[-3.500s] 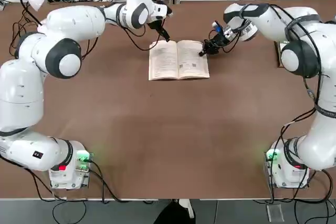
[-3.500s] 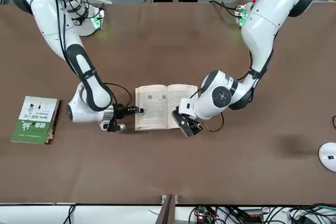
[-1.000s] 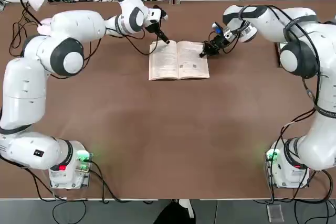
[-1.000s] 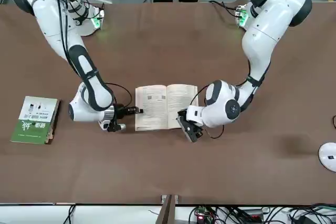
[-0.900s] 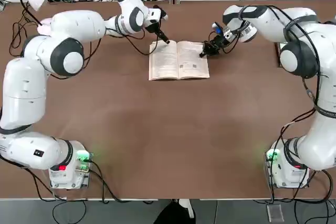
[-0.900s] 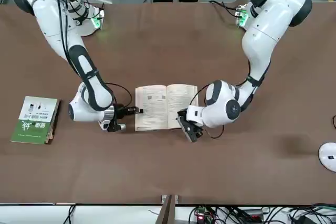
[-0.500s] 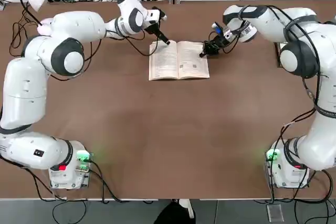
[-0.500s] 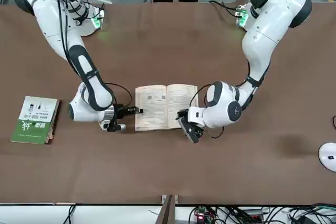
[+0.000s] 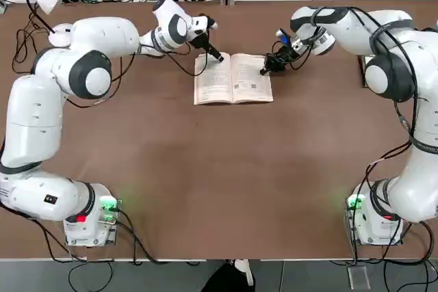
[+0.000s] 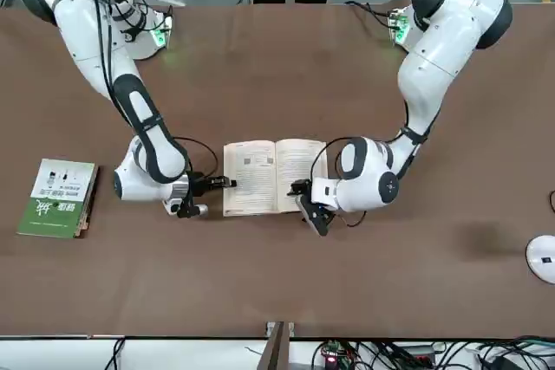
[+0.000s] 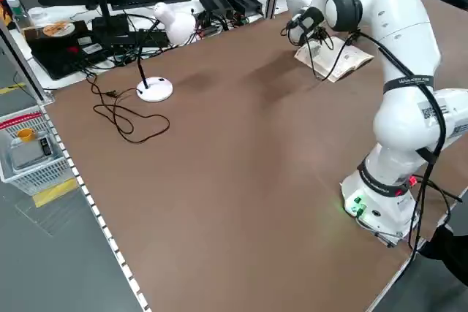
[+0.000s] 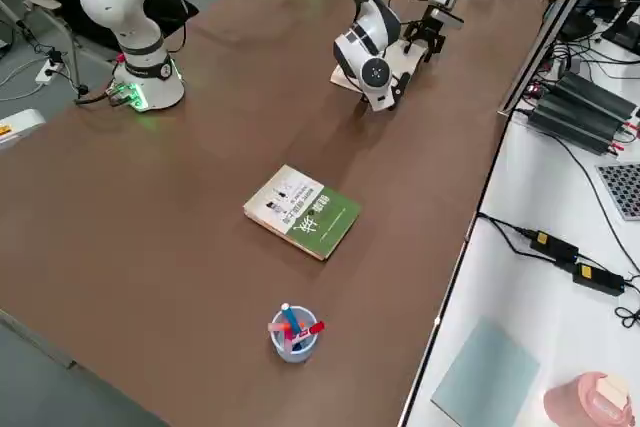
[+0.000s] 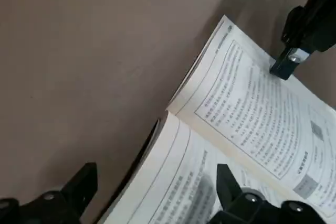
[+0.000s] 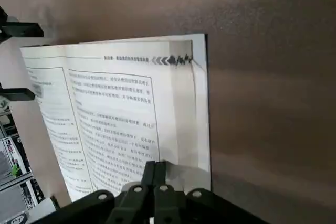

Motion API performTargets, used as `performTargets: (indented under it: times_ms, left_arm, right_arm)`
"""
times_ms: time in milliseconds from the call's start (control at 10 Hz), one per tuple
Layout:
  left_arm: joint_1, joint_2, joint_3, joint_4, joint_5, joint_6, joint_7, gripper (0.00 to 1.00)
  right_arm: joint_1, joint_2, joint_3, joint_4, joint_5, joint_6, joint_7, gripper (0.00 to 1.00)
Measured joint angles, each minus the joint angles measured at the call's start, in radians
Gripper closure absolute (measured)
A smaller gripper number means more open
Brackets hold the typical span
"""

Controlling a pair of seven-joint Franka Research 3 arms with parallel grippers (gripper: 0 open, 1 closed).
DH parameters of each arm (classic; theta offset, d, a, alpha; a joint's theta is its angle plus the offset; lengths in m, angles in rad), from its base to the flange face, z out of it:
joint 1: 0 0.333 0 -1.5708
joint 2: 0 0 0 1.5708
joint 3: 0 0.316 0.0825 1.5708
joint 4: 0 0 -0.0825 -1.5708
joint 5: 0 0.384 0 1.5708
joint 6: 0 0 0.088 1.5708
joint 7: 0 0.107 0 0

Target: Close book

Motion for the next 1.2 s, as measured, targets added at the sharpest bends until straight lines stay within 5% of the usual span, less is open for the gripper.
performTargets:
  times_ms: [1200]
  left_arm:
    - [0.018,0.009,-0.009,0.004,-0.048,-0.076,0.003,0.00]
  right_arm:
    - [0.000,0.000,-0.002,0.000,0.000,0.000,0.000,0.99]
